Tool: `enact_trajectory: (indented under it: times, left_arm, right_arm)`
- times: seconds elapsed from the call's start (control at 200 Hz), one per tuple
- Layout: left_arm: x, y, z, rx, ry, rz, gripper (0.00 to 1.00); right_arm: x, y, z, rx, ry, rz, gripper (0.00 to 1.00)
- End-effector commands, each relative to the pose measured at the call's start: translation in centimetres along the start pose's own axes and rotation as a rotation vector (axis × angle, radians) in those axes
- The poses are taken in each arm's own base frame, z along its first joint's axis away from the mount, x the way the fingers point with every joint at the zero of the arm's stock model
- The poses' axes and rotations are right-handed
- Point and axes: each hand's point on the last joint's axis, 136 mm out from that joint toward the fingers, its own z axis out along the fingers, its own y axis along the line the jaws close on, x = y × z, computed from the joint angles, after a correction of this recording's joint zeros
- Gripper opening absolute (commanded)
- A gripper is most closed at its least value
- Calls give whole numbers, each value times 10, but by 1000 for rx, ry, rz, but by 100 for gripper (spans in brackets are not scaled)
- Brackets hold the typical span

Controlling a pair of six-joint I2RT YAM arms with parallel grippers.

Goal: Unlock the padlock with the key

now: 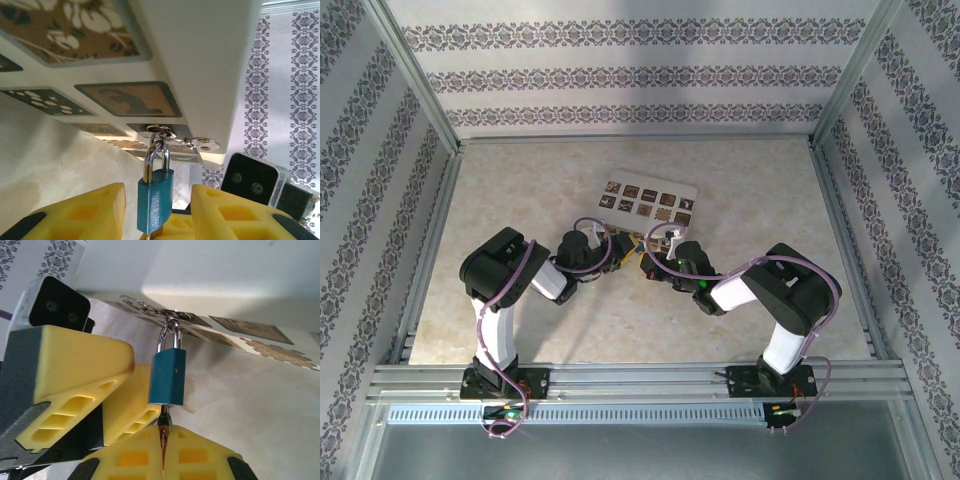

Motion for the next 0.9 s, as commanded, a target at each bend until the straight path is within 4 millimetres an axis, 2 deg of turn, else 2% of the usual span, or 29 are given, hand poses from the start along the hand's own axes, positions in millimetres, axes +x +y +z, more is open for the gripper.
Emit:
enact_trajectory:
  times: [0.0,0.59,0.895]
  left_arm:
    - [3,-16,8,65,18,20,38]
    - [3,-17,10,78,-5,16,22]
    - [0,-22,6,66,-27,40,10]
  right_arm:
    - [-10,29,0,-86,-16,0,0]
    - [-13,36,-1,-110,-12,41,1]
    - [-17,33,-10,-99,-38,50,23]
